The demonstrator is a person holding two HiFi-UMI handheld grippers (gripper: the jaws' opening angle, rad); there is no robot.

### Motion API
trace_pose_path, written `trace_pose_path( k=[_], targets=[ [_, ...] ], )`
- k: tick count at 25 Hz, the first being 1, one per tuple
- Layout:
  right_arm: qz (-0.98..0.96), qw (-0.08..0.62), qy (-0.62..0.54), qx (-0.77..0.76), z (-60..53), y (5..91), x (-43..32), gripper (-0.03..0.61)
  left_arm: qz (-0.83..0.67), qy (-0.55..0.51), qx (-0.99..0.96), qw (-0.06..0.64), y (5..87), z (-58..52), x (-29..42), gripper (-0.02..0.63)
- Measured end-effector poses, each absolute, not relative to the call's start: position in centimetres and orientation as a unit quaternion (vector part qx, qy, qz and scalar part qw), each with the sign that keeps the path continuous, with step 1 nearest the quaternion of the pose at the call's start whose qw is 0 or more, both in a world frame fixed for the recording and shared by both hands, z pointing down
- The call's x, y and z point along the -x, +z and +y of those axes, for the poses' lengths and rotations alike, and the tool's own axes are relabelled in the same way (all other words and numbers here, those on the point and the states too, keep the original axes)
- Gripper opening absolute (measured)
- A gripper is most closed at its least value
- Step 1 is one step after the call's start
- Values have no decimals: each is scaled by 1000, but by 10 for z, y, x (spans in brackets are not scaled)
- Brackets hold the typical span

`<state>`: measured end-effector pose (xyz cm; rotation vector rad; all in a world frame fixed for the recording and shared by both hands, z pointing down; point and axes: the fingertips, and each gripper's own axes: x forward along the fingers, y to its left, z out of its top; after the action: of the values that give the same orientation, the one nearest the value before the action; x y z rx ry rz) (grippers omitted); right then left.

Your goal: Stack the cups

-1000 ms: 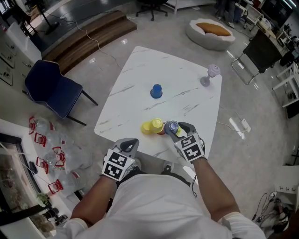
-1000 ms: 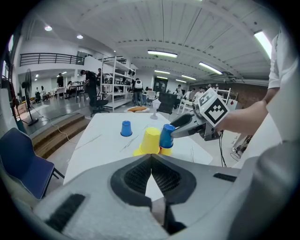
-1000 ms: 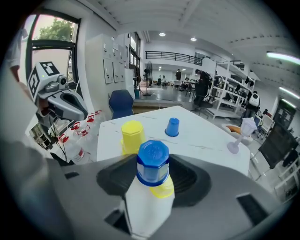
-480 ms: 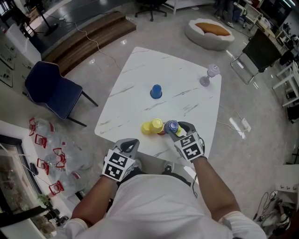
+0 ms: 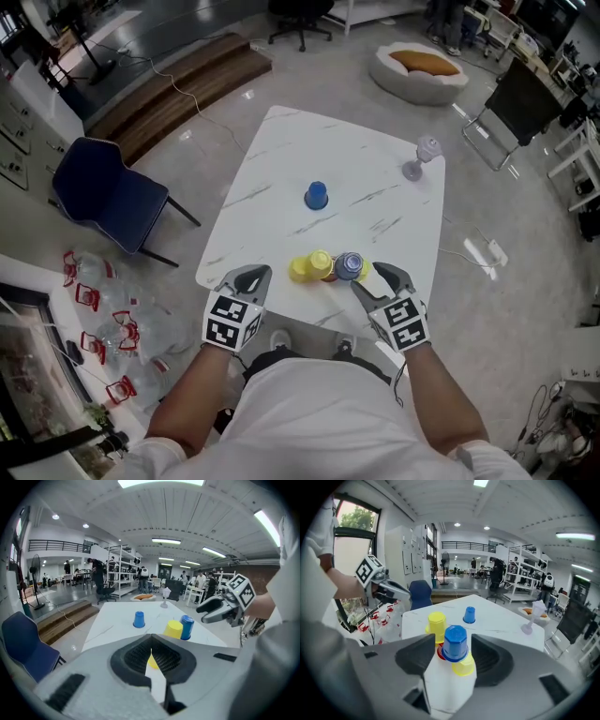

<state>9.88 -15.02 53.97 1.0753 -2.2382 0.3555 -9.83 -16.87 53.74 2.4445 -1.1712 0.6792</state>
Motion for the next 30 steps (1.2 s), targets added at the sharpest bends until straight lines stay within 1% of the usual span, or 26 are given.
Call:
trace_pose_path(
  k=[1,6,13,17,23,24,26,27,30],
  targets=[
    [-847,305,139,-413,-146,538,-102,242,-414,237,-864,164,537,-183,99,11],
    [-839,288,161,-433,-124,540,-111,229,-392,249,-876,129,548,-245,77,85],
    [-823,262,194,-464,-103,546,-121,213,-328,330,-880,101,595,-303,36,171],
    [-813,263,210,-475,-94,552,-130,209,-312,351,-875,117,625,-327,21,200],
    [-803,268,228,-481,-92,560,-141,196,-324,350,-865,158,649,-366,6,249],
    [-801,268,229,-483,-92,561,-142,182,-325,350,-864,159,650,-371,3,255],
    [-798,270,231,-487,-91,562,-147,122,-328,351,-864,153,654,-382,-3,267],
    [-797,271,233,-488,-91,564,-149,104,-329,350,-864,149,655,-388,-6,270],
    [-793,273,239,-489,-87,568,-156,76,-328,355,-864,143,658,-398,-14,273]
  ],
)
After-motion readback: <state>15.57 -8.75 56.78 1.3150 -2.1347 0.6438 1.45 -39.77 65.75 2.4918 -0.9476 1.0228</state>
